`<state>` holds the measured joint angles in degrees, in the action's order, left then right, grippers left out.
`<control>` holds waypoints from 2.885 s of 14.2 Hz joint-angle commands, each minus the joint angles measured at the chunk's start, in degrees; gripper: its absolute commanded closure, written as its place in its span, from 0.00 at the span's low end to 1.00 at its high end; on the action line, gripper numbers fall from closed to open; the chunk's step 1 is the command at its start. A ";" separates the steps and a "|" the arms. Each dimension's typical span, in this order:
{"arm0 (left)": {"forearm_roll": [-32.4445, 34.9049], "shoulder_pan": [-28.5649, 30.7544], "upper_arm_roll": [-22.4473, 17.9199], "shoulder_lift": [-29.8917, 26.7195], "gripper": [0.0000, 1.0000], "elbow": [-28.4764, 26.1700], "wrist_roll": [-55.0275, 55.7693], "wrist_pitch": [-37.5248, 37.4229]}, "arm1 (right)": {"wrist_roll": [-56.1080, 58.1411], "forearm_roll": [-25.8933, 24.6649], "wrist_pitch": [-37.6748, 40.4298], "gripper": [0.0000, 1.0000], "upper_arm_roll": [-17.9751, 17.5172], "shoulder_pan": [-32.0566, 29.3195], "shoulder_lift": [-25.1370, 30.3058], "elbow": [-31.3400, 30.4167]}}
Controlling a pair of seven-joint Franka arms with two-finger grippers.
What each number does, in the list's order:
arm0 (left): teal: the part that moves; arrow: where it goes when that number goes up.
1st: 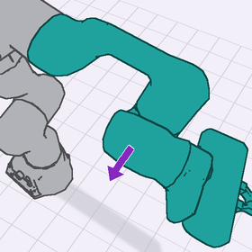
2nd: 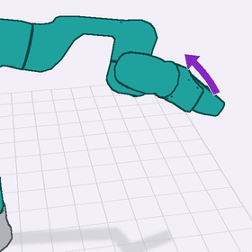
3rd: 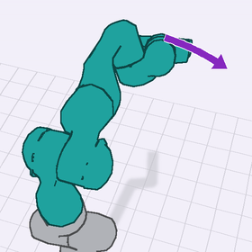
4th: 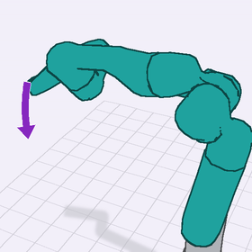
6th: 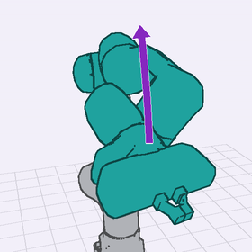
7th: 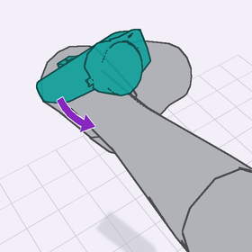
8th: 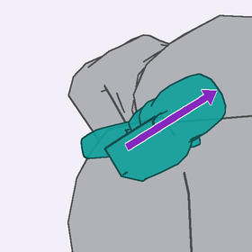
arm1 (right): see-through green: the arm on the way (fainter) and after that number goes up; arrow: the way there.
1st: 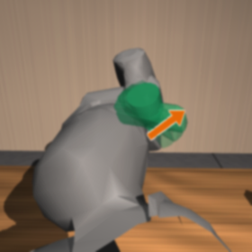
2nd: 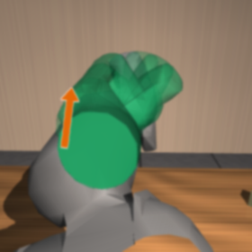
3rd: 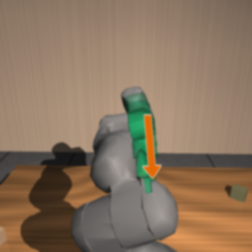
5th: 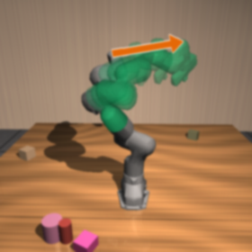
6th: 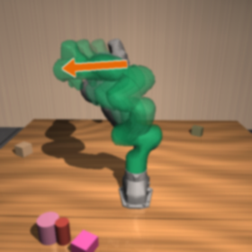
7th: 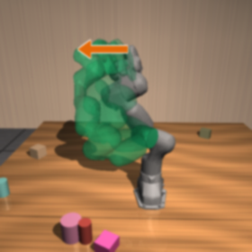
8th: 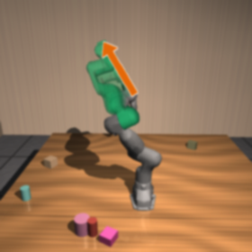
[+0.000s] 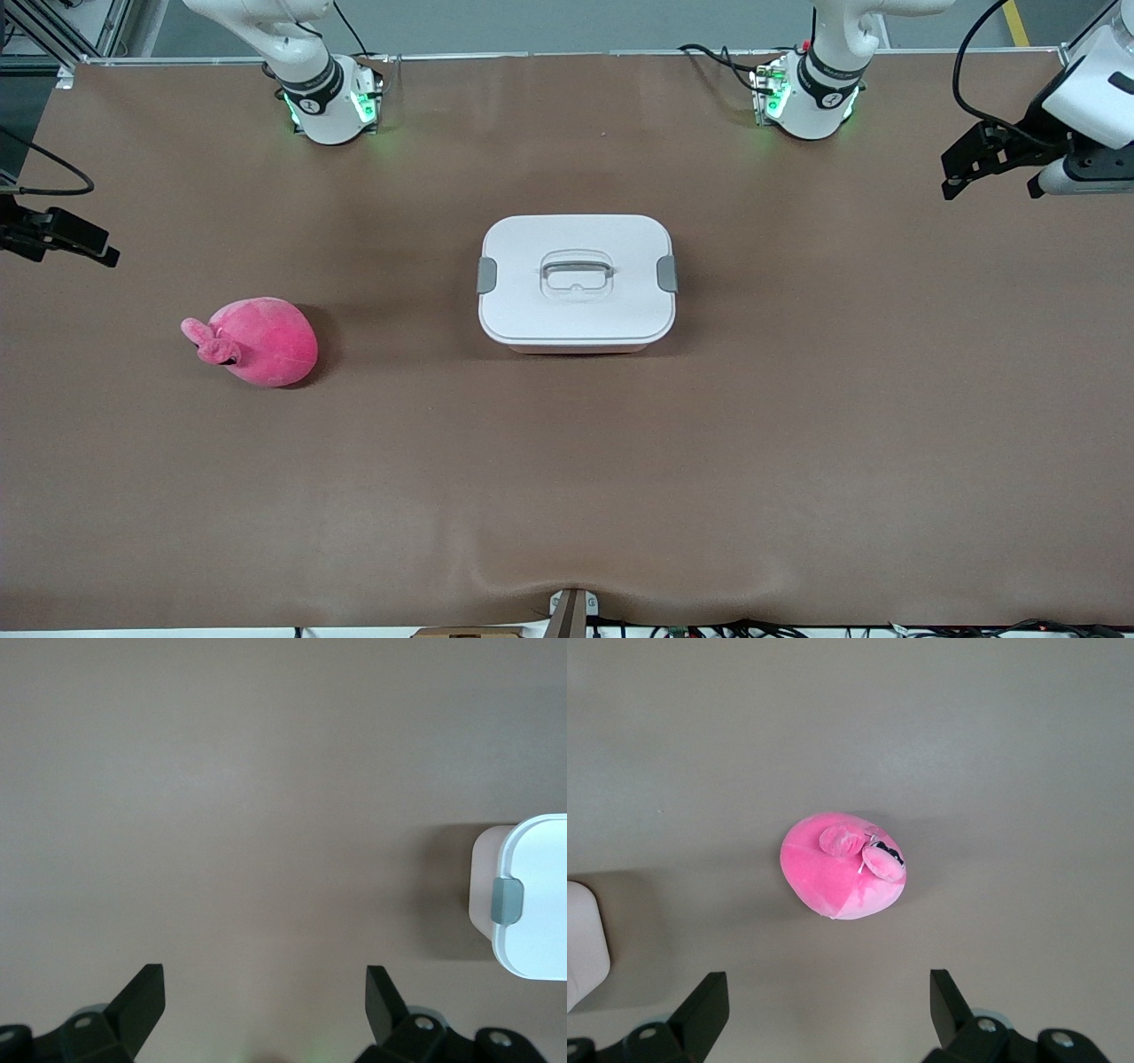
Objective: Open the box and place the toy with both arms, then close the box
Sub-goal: 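Reach the right gripper to the pink plush while the left gripper approaches the box, then grasp the pink plush with the right gripper while the left grips the lid handle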
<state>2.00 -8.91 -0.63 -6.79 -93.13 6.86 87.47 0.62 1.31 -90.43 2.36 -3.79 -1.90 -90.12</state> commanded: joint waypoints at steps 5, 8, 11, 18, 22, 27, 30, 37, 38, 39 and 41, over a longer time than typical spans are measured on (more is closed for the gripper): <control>0.20 0.03 0.36 2.13 0.00 1.89 -0.79 -1.95 | 0.00 0.45 -0.44 0.00 0.28 2.12 1.02 -1.11; 0.03 -0.84 0.54 2.75 0.00 1.81 -0.01 -3.09 | 0.00 0.44 -1.41 0.00 0.28 1.95 0.58 -1.20; -1.73 -0.67 1.68 3.89 0.00 1.81 1.83 -3.62 | 0.09 0.62 -2.73 0.00 0.28 1.95 -1.52 -1.46; -1.91 -1.81 2.91 7.32 0.00 2.16 12.29 1.72 | 0.52 0.62 -13.69 0.00 0.28 2.21 -12.15 -3.82; -3.58 -1.81 3.96 8.90 0.00 2.25 17.03 2.44 | -0.26 0.62 -22.07 0.00 0.36 2.56 -13.30 -10.51; -3.67 -3.22 7.73 10.31 0.00 1.90 24.68 1.74 | -6.67 0.71 -22.07 0.10 0.36 0.80 -14.45 -12.53; -3.67 -3.92 8.53 10.31 0.00 1.90 30.30 1.30 | -7.03 0.71 -21.98 0.17 0.36 0.63 -16.64 -12.63; -3.32 -4.54 14.33 10.49 0.00 1.37 43.48 0.16 | -7.12 0.71 -21.54 0.57 0.28 0.89 -18.14 -11.48; -2.97 -4.45 15.38 10.49 0.00 1.37 44.98 0.24 | -7.12 0.71 -21.54 0.61 0.36 0.98 -18.14 -11.66; -2.96 -4.54 15.83 10.49 0.00 1.28 46.30 0.42 | -7.12 0.71 -21.54 0.66 0.36 0.98 -18.14 -11.66; -2.96 -5.15 17.23 10.49 0.00 0.23 49.63 0.51 | -7.21 0.71 -21.45 0.75 0.36 1.07 -18.14 -11.57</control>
<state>-1.14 -13.75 15.25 3.40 -92.62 53.35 88.54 -5.95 1.44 -112.44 3.03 -2.54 -19.59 -102.60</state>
